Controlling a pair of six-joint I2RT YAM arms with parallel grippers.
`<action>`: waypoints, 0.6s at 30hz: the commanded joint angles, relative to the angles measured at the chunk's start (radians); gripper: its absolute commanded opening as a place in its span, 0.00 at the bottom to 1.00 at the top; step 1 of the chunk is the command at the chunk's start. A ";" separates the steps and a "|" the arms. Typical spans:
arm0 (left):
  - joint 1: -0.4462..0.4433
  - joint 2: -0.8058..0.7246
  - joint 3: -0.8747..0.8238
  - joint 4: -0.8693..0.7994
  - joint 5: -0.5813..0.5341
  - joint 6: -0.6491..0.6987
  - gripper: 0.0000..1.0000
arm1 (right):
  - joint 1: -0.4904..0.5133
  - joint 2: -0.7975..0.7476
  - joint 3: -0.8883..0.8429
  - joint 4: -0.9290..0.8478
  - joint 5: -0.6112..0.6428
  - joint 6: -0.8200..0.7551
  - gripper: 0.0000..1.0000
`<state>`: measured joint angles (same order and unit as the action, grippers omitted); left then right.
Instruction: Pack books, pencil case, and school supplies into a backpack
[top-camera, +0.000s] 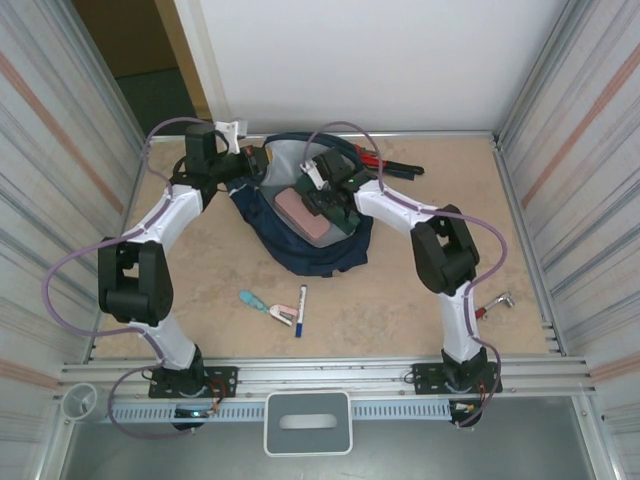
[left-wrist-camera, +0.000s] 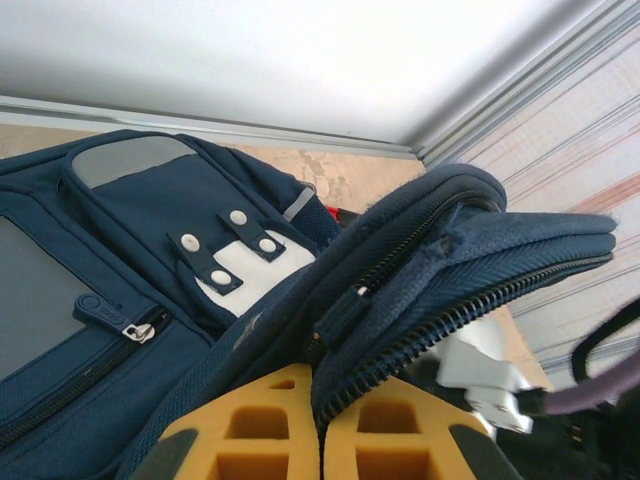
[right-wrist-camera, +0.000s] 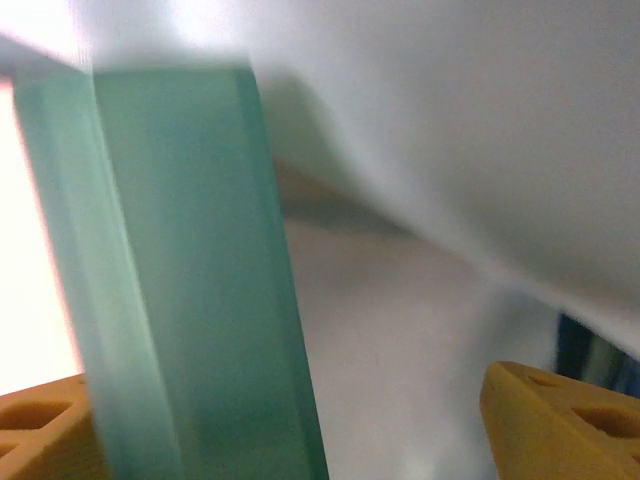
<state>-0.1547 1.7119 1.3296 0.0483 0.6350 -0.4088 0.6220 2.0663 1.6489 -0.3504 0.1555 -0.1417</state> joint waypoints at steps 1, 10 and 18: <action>-0.019 -0.014 0.031 0.032 0.050 0.003 0.00 | -0.026 -0.165 -0.120 -0.057 0.019 0.083 0.85; -0.020 -0.020 0.020 0.021 0.043 0.019 0.00 | -0.123 -0.196 -0.356 0.048 -0.259 0.133 0.70; -0.020 -0.064 -0.044 0.219 0.100 -0.092 0.00 | -0.169 -0.168 -0.320 0.136 -0.542 0.297 0.19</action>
<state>-0.1600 1.7111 1.3056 0.1101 0.6361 -0.4061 0.4896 1.8774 1.2938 -0.2989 -0.2909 0.0139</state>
